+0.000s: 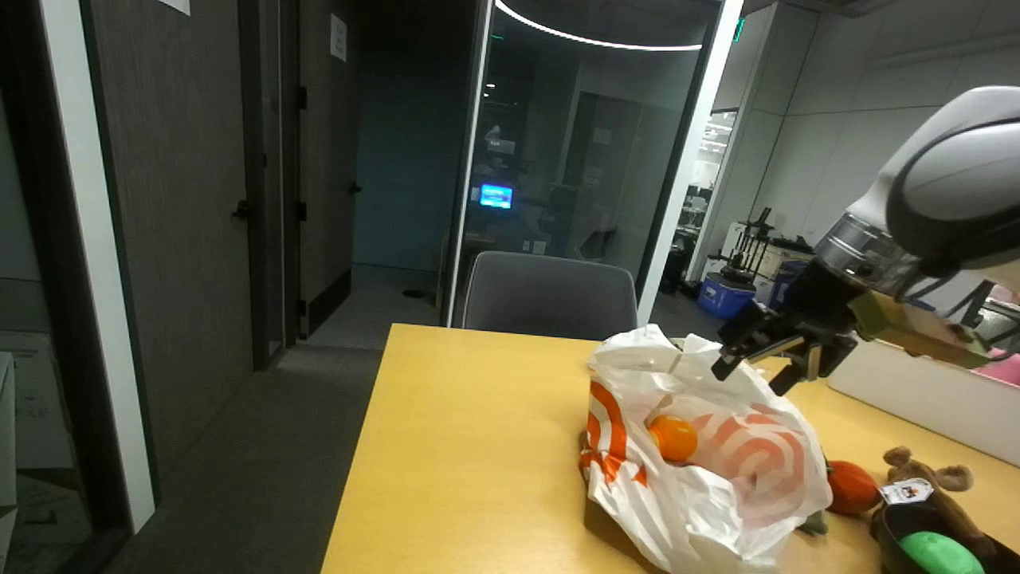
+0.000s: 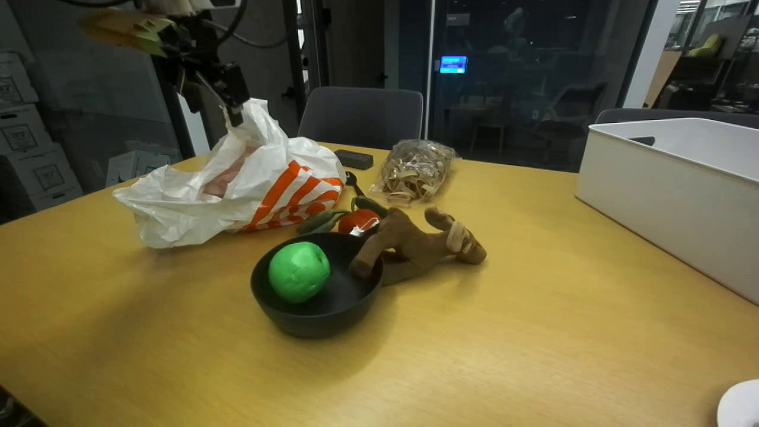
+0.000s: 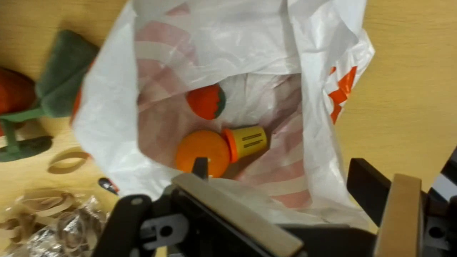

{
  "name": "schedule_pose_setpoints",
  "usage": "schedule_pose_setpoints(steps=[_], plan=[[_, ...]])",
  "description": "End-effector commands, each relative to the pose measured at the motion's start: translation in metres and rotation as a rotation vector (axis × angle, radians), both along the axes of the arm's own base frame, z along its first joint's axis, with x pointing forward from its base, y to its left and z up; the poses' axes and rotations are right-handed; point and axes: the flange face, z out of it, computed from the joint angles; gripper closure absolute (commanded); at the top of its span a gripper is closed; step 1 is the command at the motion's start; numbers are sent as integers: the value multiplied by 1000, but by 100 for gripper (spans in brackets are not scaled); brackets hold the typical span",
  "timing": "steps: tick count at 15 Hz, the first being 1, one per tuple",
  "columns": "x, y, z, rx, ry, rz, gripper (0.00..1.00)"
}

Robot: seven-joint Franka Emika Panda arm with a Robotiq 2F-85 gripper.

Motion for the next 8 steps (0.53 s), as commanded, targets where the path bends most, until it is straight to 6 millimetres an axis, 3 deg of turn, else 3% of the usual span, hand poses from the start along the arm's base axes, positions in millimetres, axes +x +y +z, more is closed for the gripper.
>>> schedule_pose_setpoints(steps=[1,8], plan=[[43,21,-20,73,101,50,0],[76,20,-72,-43,259,-72,0]])
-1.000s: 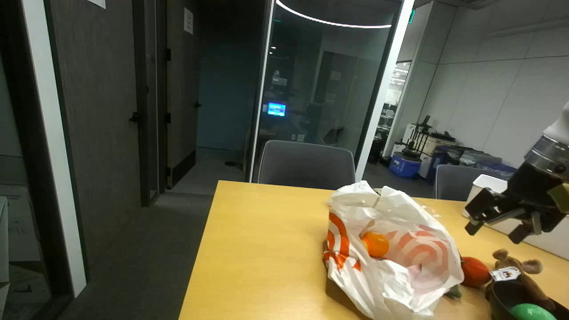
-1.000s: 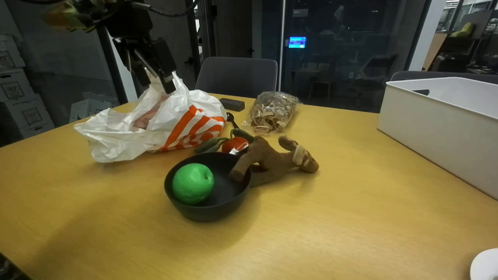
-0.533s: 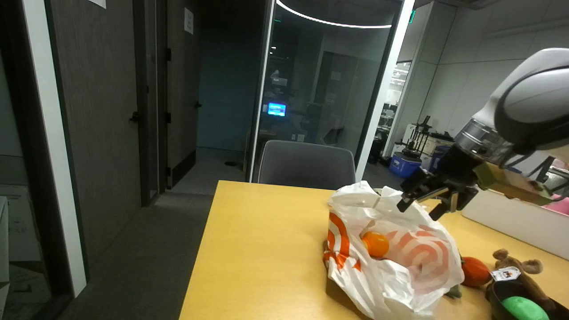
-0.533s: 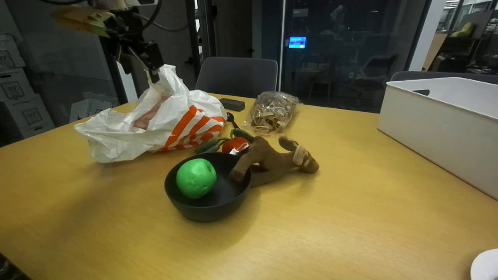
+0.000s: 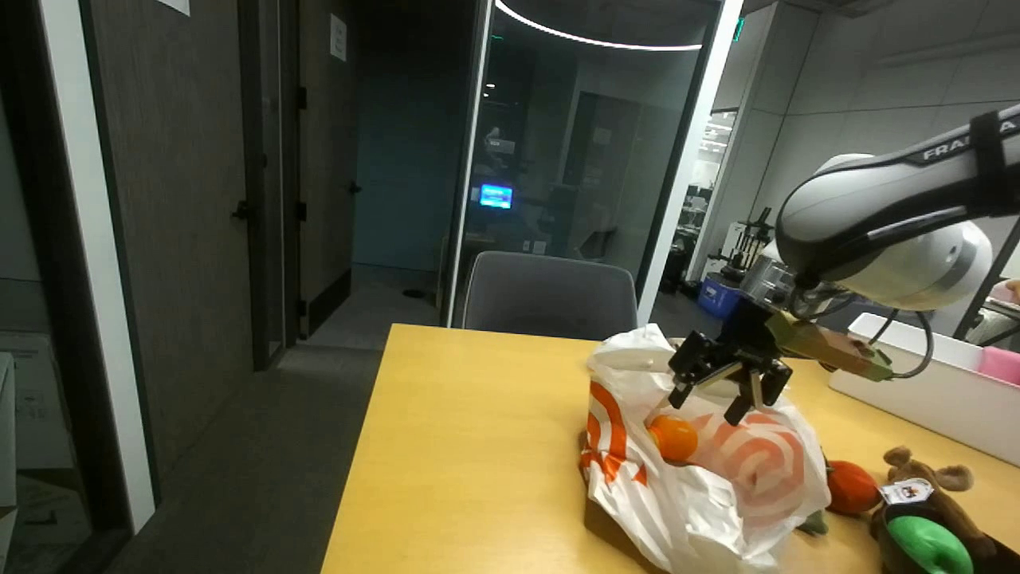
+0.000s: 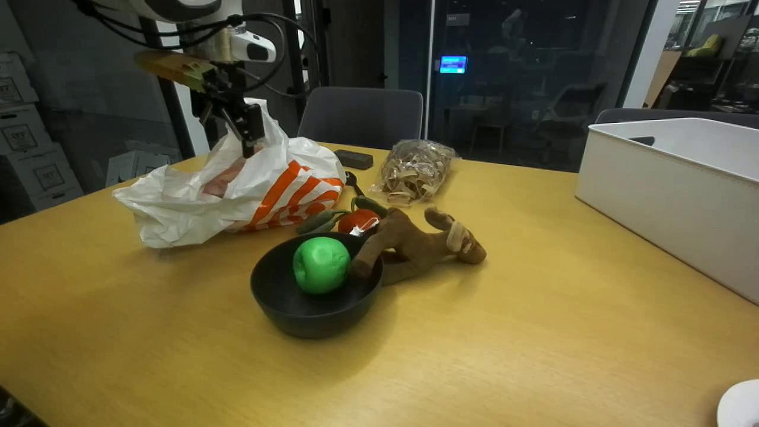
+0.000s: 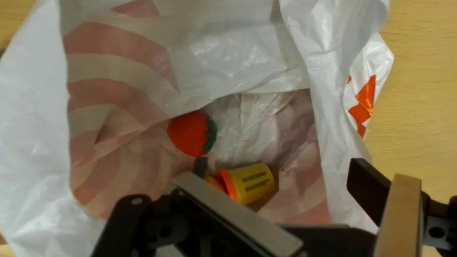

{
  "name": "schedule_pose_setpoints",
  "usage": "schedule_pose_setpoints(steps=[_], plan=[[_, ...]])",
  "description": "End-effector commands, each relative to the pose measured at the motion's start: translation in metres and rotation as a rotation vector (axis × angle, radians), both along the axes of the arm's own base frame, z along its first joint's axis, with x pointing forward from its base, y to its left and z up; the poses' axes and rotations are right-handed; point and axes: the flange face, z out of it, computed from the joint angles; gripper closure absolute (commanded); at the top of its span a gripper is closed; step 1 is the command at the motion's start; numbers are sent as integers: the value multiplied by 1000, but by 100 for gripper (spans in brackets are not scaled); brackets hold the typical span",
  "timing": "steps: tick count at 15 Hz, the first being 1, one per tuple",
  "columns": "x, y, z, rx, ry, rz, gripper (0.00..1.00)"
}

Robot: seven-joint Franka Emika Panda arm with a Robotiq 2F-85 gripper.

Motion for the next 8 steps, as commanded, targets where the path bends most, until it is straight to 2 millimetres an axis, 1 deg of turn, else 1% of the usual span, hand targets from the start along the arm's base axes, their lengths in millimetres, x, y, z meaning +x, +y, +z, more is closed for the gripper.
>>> schedule_pose_setpoints(steps=[1,3,8], plan=[[18,7,-16,-80,74,-48,0],[23,10,-28,-127,79,-78,0],[37,15,-49,-199,-27,-189,0]])
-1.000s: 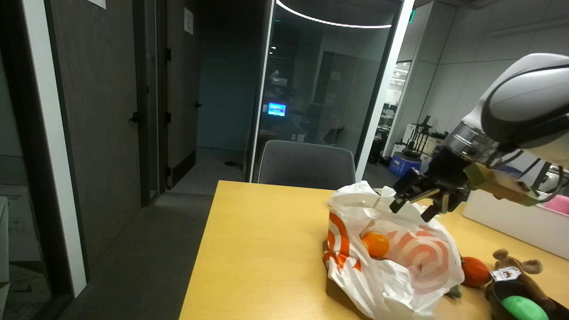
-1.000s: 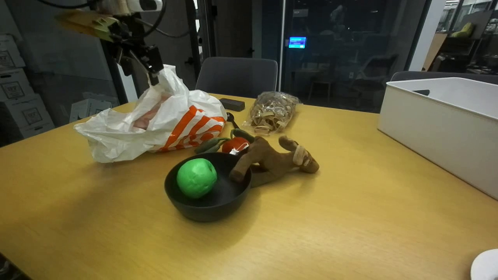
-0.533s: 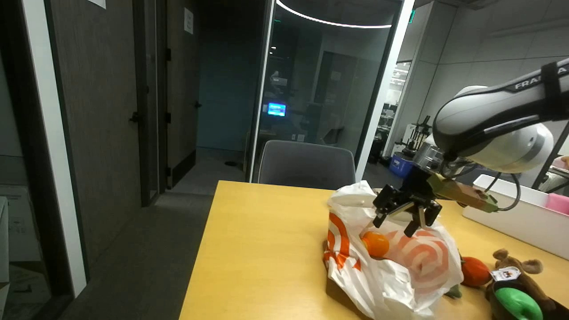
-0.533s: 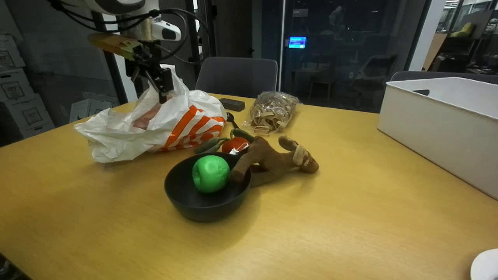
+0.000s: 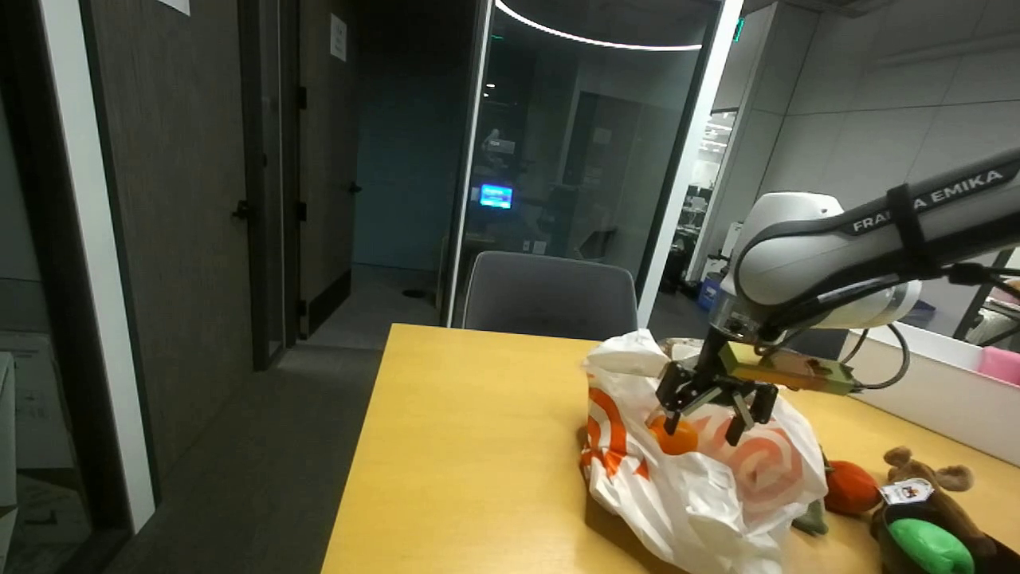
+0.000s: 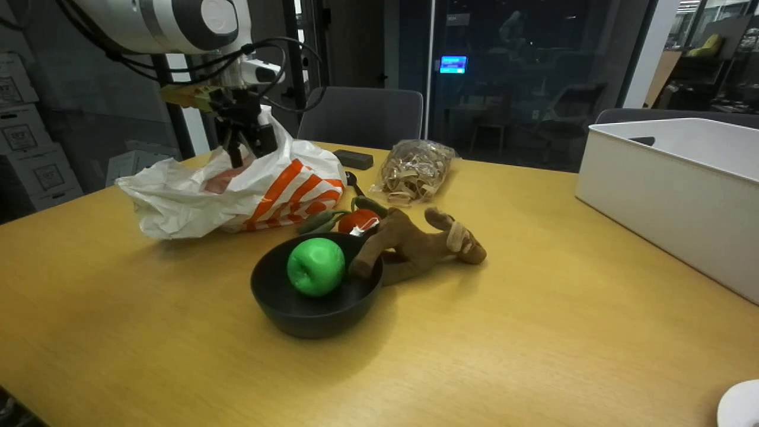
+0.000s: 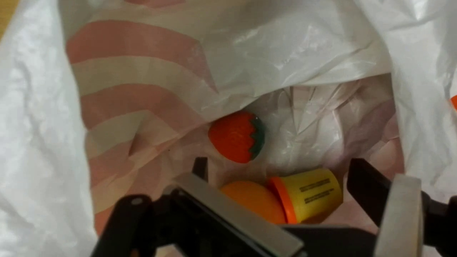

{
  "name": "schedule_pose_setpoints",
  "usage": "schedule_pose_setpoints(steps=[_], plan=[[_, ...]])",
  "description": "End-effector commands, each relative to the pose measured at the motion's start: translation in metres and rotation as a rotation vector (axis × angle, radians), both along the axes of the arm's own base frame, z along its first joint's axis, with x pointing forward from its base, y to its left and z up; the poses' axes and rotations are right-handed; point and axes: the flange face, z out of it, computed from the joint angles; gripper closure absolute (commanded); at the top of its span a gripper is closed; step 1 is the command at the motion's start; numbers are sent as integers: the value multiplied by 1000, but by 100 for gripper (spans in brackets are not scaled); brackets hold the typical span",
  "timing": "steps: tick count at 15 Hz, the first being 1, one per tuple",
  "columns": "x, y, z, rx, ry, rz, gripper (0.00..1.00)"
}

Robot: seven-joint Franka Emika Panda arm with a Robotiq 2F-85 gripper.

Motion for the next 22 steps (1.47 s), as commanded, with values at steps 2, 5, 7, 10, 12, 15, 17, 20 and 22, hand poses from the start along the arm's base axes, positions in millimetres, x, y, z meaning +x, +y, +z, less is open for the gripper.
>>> schedule_pose_setpoints(steps=[2,5,7,10,12,15,17,20,22], plan=[[17,7,-16,-49,-116,-89,0],[23,5,-28,-78,-188,-129,0],[27,4,-35,-90,-226,-148,0],[32,2,-44,-124,-253,-175,0],[34,1,-47,-138,-266,-190,21],[35,1,-42,-121,-295,-208,42],[36,-1,-42,-112,-300,-224,58],[35,-5,-36,-106,-306,-231,80],[35,-9,-32,-101,-313,-241,90]])
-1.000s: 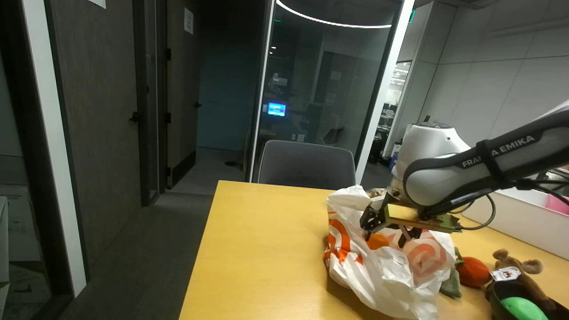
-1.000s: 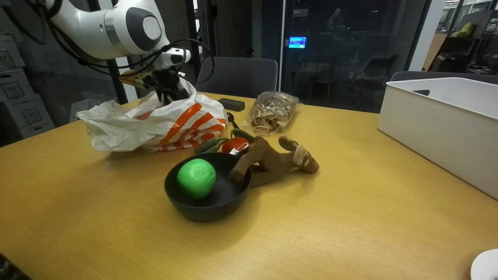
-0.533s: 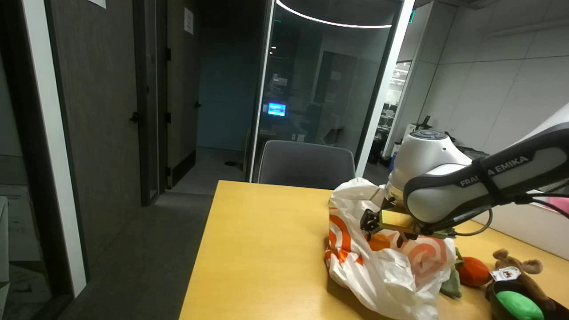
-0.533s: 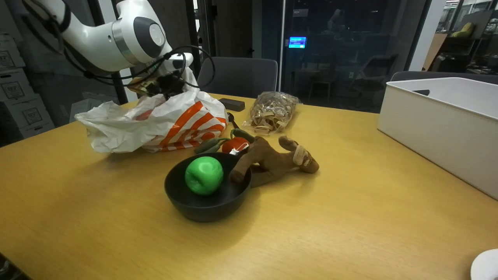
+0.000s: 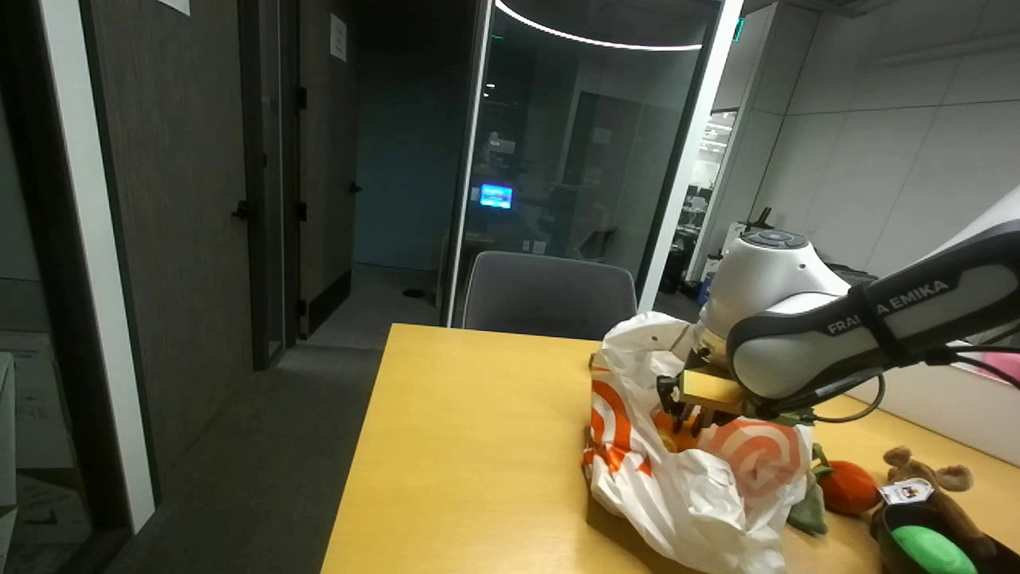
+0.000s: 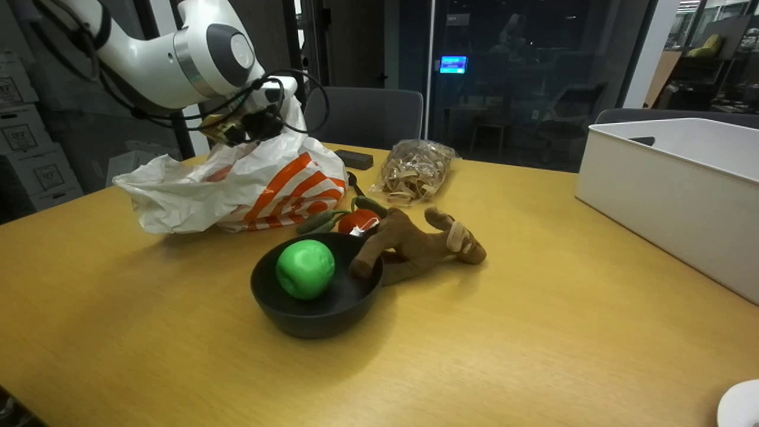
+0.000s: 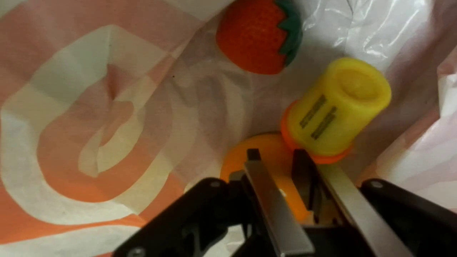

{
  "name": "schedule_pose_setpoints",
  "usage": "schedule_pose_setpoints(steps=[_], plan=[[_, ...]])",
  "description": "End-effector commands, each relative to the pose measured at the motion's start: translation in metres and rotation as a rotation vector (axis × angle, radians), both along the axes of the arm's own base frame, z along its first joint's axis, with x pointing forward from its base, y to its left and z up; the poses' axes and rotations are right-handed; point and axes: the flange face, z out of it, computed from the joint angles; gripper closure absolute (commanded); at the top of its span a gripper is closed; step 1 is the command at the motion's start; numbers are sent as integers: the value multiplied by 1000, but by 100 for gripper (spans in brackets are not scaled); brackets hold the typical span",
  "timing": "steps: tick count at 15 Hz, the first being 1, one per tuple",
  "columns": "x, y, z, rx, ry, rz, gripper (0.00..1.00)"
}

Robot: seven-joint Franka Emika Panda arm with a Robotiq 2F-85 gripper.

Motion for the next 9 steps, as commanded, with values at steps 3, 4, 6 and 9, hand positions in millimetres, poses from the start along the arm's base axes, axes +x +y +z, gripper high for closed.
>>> schedule_pose_setpoints(steps=[3,4,6,9], plan=[[3,-6,13,9,-44,-25,96],[5,-7,13,7,-41,-26,69],[5,-6,14,3,-44,-23,62],[5,-3,20,14,-48,-9,40]])
